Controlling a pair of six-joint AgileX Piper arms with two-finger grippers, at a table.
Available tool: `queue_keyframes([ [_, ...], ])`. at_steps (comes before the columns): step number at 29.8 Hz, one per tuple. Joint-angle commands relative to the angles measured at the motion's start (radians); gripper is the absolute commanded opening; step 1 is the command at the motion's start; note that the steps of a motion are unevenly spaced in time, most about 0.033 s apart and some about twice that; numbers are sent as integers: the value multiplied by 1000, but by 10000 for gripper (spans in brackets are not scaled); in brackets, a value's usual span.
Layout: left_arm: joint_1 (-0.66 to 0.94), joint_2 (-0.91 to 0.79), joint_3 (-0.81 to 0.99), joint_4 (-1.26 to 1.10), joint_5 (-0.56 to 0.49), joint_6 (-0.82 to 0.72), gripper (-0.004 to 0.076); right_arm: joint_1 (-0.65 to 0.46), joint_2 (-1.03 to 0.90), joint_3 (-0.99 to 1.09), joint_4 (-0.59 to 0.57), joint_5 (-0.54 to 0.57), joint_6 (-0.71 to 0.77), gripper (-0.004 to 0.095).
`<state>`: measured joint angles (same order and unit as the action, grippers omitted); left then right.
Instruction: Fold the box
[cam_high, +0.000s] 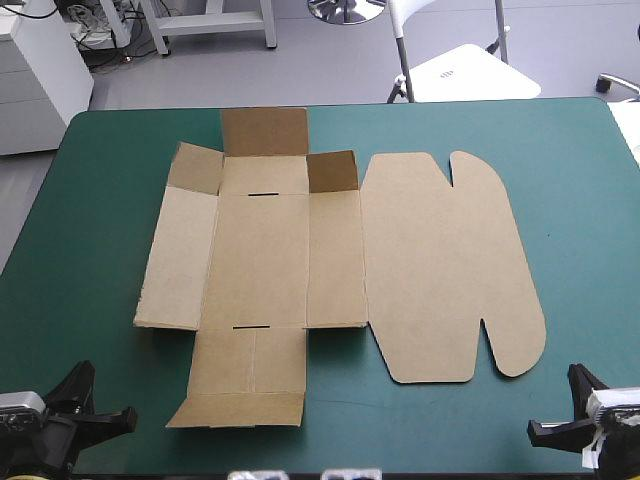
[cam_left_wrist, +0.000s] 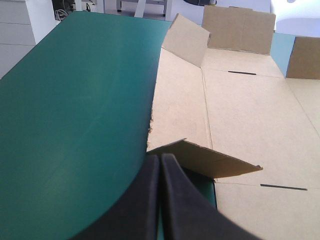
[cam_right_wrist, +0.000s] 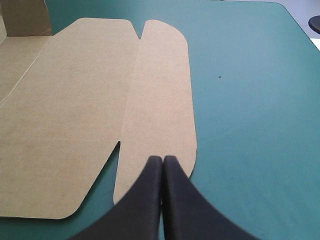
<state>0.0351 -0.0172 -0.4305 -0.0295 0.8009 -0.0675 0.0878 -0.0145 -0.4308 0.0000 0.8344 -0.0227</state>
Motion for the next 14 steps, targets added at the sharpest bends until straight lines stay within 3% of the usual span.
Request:
queue_keyframes([
  [1, -5, -5, -31, -6, -72, -4, -10, 2, -27, -22, -10, -78, -9, -19],
  [14, -5, 21, -43, -5, -70, 8, -10, 2, -27, -22, -12, -78, -9, -19],
])
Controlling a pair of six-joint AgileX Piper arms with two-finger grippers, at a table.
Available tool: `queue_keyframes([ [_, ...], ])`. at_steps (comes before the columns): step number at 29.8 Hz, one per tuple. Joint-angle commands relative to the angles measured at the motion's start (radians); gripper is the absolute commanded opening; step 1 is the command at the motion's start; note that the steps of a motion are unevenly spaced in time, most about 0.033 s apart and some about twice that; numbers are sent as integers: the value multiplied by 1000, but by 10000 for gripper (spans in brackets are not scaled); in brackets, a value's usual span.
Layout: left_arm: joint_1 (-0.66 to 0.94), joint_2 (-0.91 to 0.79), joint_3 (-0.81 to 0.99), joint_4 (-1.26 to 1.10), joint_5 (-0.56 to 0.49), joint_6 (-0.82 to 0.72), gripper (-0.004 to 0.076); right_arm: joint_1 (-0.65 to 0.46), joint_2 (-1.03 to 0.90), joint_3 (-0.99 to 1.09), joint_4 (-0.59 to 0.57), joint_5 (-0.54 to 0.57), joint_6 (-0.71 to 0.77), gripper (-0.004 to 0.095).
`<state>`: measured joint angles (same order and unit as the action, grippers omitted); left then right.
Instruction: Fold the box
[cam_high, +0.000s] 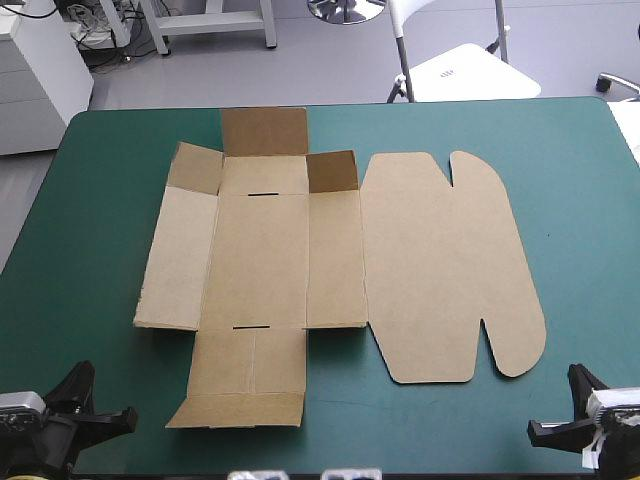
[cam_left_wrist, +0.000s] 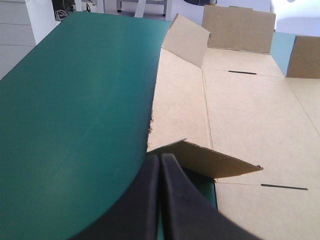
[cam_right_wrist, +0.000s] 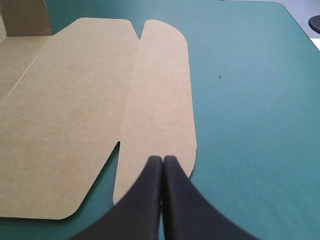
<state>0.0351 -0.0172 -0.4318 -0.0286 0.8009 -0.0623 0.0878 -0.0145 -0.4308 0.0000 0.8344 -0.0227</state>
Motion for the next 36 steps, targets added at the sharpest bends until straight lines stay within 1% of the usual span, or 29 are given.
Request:
queue_keyframes([
  [1, -5, 42, -54, -14, -64, 3, -10, 2, -27, -22, -12, -78, -9, -19],
  [4, -5, 150, -104, -25, -51, 5, -10, 2, -27, -22, -12, -78, -9, -19],
  [11, -5, 469, -270, -25, -49, 96, -10, 2, -27, -22, -12, -78, -9, -19],
  [15, -5, 637, -331, -33, -25, 144, -9, 2, -27, -22, -12, -78, -9, -19],
  [19, -5, 813, -376, -104, 44, 249, -9, 2, -27, -22, -12, -78, -9, -19],
  [21, -5, 890, -395, -155, 51, 296, -9, 2, -27, -22, -12, -78, -9, -19],
  [25, -2, 1032, -449, -218, 51, 362, 15, 2, -27, -22, -12, -78, -9, -19],
  [28, 48, 1109, -493, -269, 80, 417, 15, 2, -27, -22, -12, -78, -9, -19],
  [30, 118, 1155, -521, -370, 111, 484, 15, 2, -27, -22, -12, -78, -9, -19],
  [34, 273, 1240, -564, -611, 216, 666, 15, 2, -27, -22, -12, -78, -9, -19],
  [36, 323, 1293, -599, -634, 267, 684, 15, 2, -27, -22, -12, -78, -9, -19],
])
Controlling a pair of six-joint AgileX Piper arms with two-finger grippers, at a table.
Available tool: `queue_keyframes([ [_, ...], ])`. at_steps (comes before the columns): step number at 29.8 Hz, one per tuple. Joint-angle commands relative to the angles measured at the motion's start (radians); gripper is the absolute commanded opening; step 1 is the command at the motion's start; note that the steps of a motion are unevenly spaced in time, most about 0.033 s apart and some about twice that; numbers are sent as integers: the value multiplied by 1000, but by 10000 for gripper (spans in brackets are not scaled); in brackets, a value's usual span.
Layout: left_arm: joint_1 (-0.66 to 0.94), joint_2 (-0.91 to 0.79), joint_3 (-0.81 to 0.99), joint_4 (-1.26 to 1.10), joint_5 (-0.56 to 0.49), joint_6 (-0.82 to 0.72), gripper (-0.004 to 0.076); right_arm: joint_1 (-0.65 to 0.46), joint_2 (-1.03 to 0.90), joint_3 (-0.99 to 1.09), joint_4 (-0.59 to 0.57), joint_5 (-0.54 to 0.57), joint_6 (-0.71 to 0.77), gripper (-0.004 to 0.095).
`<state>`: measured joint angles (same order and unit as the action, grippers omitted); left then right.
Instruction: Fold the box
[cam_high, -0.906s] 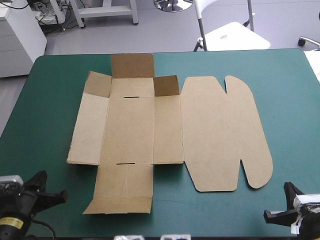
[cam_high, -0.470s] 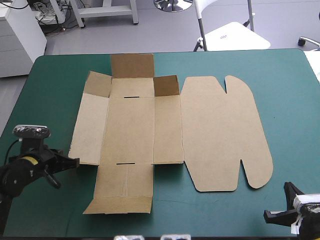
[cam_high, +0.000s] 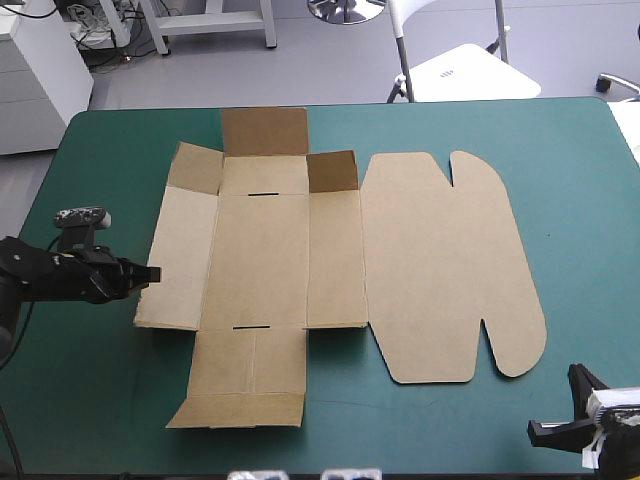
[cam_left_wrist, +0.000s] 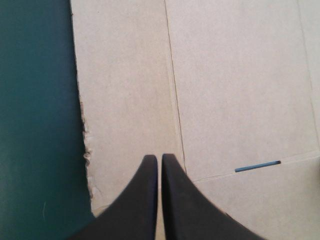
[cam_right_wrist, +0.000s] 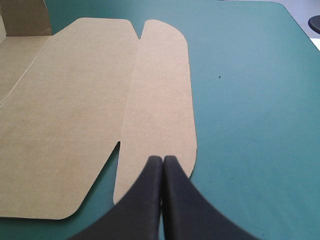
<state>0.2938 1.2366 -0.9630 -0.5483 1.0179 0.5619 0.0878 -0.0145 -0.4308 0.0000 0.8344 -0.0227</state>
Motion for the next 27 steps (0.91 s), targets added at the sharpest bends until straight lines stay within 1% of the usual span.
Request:
queue_keyframes([
  [1, 76, 62, -84, -112, 66, 60, 15, 2, -27, -22, -12, -78, -9, -19],
  [6, 95, 204, -188, -78, 154, 54, 15, 2, -27, -22, -12, -78, -9, -19],
  [8, 95, 257, -222, -59, 168, 46, 13, 2, -27, -22, -12, -78, -9, -19],
  [17, 95, 424, -300, -63, 172, 46, 12, 2, -27, -22, -12, -78, -9, -19],
  [23, 95, 487, -325, -61, 176, 42, 13, 2, -27, -22, -12, -78, -9, -19],
  [27, 95, 491, -347, -63, 172, 42, 13, 2, -27, -22, -12, -78, -9, -19],
])
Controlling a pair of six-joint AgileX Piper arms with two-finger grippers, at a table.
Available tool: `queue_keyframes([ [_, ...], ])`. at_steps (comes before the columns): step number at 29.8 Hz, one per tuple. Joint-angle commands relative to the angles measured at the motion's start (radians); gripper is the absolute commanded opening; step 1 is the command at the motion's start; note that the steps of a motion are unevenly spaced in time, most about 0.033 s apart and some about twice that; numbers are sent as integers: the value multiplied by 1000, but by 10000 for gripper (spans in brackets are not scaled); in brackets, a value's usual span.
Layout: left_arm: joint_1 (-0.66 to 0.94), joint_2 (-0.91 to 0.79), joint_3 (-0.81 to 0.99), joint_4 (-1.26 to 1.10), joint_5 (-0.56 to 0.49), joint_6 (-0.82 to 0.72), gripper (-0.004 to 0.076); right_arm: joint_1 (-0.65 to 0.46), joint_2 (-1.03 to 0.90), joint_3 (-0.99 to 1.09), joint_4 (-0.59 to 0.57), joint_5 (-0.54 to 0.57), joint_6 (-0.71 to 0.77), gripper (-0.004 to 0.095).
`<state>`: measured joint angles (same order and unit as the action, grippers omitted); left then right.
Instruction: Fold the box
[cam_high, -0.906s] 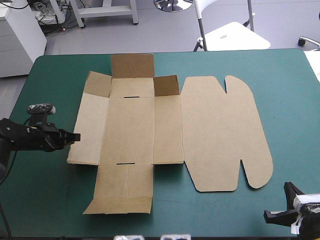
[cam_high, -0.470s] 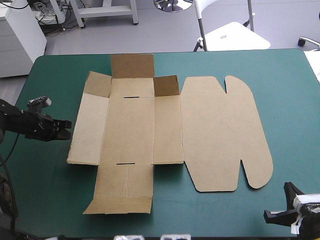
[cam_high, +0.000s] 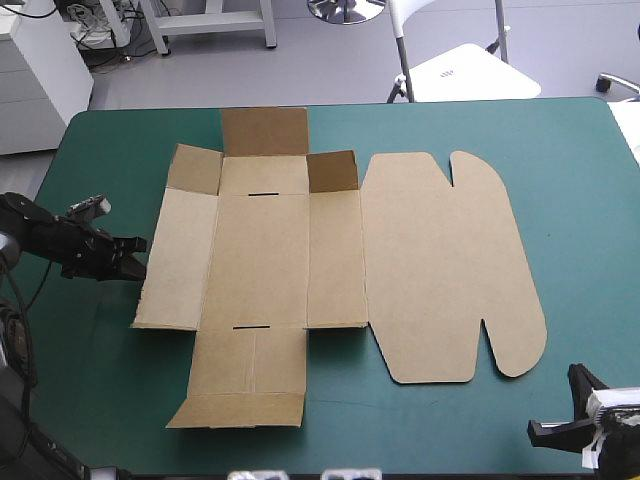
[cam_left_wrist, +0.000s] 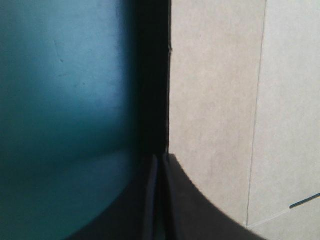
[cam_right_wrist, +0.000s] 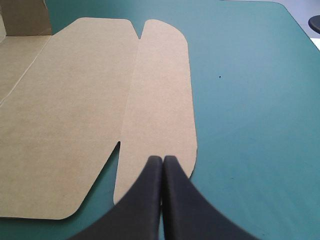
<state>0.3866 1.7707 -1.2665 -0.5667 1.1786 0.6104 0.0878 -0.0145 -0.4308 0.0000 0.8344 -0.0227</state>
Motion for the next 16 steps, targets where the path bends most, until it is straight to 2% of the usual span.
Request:
queue_keyframes([
  [1, 2, -43, -54, -45, 18, -7, 15, 2, -27, -22, -12, -78, -9, -19],
  [4, 2, -43, -76, -50, 33, -7, 21, 2, -27, -22, -12, -78, -9, -19],
  [7, 2, -43, -76, -52, 45, -7, 77, 2, -27, -22, -12, -78, -9, -19],
  [10, 2, -43, -76, -43, 52, -7, 172, 2, -27, -22, -12, -78, -9, -19],
  [16, 2, -43, -76, -47, 69, -7, 419, 2, -27, -22, -12, -78, -9, -19],
])
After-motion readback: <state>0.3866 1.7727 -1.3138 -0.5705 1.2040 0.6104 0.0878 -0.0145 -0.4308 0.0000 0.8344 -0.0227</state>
